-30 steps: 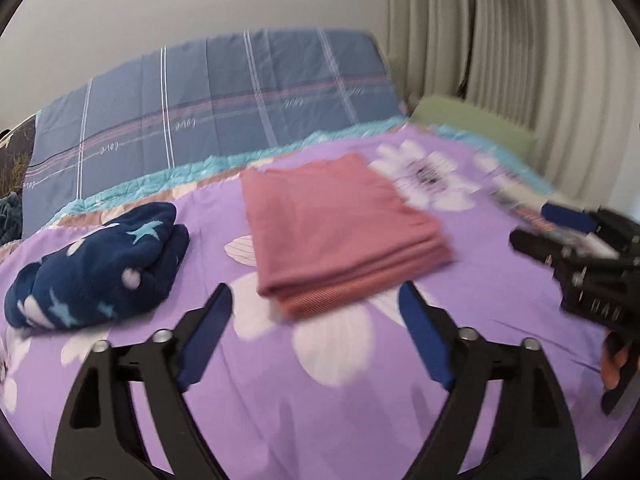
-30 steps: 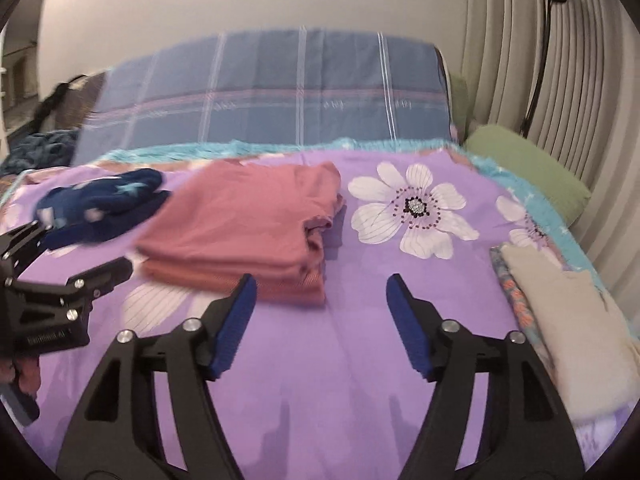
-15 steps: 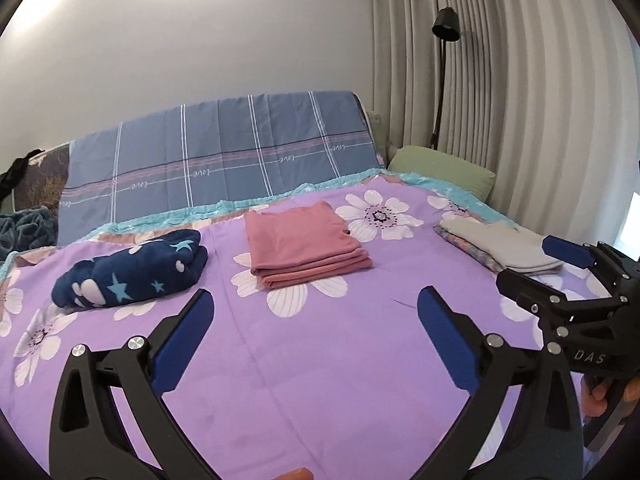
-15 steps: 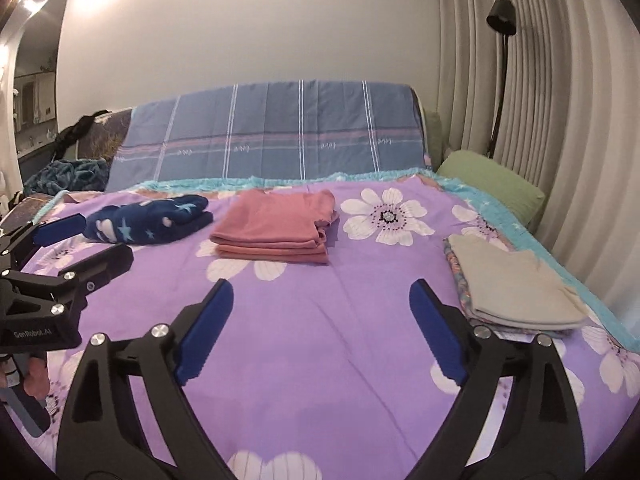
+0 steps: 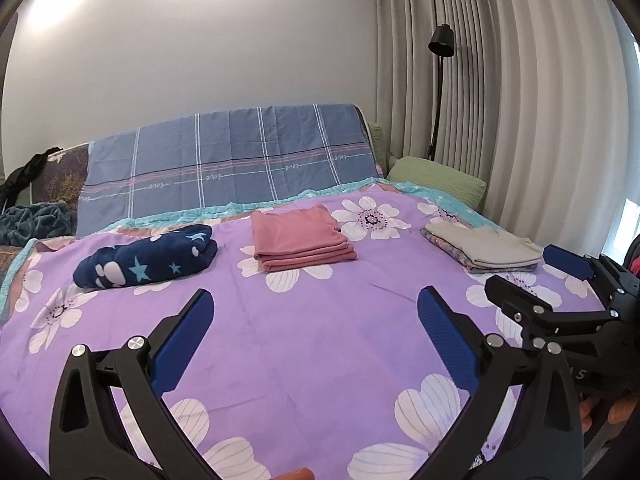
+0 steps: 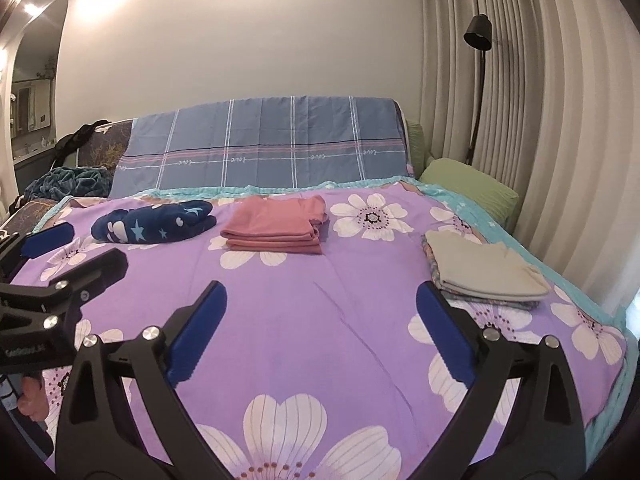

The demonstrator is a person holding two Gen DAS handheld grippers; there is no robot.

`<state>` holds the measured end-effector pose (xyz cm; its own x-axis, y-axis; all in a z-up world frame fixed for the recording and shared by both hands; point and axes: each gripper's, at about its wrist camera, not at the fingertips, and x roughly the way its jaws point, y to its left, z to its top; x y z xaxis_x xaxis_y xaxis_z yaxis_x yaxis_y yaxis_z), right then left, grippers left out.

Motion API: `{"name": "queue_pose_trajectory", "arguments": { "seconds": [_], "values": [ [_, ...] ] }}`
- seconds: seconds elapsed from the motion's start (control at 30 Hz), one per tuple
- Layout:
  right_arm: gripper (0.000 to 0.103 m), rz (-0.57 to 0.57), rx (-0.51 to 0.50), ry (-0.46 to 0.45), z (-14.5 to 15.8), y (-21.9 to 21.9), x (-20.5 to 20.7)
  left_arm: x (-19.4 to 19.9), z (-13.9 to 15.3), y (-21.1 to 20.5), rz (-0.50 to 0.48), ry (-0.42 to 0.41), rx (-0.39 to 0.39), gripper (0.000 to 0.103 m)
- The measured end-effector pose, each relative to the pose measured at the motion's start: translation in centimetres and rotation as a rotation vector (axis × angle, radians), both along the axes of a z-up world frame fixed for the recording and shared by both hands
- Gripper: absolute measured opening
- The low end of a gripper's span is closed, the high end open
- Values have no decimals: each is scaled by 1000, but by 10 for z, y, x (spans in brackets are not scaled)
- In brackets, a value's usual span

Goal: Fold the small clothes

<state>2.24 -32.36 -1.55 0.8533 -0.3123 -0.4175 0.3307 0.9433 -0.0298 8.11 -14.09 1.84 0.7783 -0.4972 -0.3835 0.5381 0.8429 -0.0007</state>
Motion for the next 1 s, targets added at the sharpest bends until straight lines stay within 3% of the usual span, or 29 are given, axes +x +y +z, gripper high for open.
{"name": "queue_pose_trajectory", "arguments": {
  "seconds": [0.3,1.0],
  "values": [
    [97,-10,13,19,-4,9,1,-15,-5,11,6,-11,3,102],
    [97,-29,24,36,-15,1,15,-2,-17,-5,7,8,62,102]
  ]
}}
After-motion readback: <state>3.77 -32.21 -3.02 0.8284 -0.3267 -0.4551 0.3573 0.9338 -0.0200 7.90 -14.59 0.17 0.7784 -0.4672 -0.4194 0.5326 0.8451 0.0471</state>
